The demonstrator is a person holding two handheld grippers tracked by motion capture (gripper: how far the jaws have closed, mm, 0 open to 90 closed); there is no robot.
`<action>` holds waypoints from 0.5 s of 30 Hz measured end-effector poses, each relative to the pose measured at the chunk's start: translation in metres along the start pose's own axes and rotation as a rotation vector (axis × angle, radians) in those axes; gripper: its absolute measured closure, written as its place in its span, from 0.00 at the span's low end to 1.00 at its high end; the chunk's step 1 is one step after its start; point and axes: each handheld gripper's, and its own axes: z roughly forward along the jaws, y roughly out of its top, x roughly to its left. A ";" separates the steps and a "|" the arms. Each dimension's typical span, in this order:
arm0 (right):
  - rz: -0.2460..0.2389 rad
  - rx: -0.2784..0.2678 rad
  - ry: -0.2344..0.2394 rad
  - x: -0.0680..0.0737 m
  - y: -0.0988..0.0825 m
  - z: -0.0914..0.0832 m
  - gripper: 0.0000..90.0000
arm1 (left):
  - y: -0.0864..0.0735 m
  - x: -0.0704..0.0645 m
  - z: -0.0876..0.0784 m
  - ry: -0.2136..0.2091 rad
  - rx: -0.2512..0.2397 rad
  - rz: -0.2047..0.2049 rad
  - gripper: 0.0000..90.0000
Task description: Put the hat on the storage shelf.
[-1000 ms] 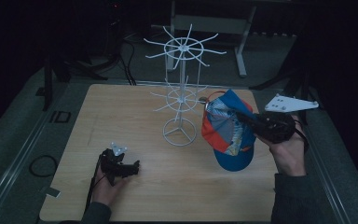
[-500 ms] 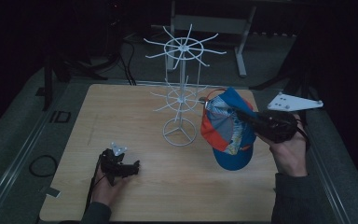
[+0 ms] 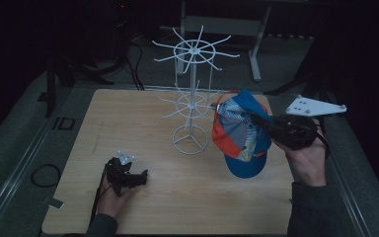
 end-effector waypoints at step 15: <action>0.000 -0.034 0.012 0.000 0.007 -0.003 0.98 | 0.000 0.000 0.000 0.000 0.000 0.000 0.02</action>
